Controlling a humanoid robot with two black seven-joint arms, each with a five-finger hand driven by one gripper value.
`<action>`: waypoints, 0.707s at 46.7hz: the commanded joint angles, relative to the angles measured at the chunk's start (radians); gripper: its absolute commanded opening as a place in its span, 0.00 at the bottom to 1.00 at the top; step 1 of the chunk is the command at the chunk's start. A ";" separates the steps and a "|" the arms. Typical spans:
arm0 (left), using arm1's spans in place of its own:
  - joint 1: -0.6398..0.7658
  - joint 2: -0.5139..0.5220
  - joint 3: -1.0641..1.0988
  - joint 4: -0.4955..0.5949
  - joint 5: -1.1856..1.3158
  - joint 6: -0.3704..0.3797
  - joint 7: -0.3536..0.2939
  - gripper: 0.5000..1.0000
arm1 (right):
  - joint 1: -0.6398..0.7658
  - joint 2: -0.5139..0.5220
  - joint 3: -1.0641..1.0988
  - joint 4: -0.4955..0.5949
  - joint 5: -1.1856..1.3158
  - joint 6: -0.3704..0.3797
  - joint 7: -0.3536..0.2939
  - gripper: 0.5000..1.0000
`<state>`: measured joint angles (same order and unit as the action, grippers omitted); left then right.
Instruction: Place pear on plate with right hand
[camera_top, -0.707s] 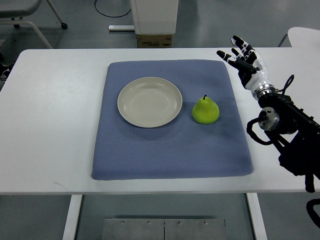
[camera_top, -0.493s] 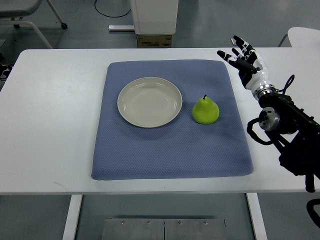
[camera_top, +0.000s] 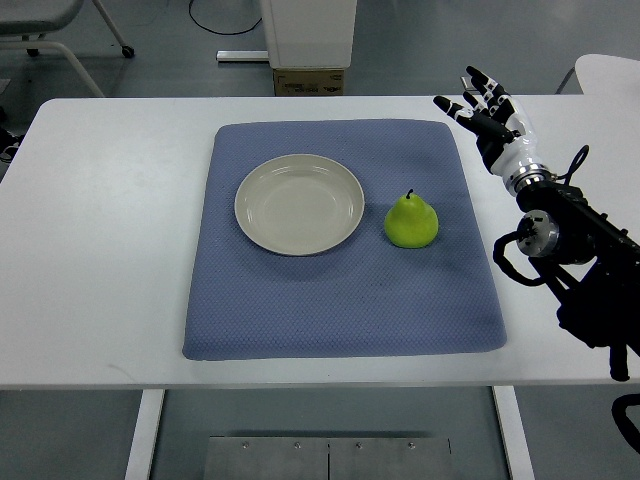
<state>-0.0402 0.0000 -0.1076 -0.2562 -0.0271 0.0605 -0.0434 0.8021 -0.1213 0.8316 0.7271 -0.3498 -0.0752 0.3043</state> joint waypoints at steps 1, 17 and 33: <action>-0.001 0.000 -0.001 0.000 -0.001 -0.001 0.000 1.00 | 0.002 0.002 0.004 0.000 0.002 0.000 0.001 1.00; -0.001 0.000 -0.001 0.000 -0.001 0.001 0.000 1.00 | 0.006 0.002 0.000 0.000 0.003 0.011 -0.004 1.00; -0.001 0.000 -0.001 0.000 -0.001 -0.001 0.000 1.00 | 0.003 0.002 -0.003 0.000 0.003 0.012 0.004 1.00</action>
<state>-0.0414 0.0000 -0.1079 -0.2562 -0.0277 0.0603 -0.0428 0.8053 -0.1196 0.8283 0.7270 -0.3466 -0.0628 0.3065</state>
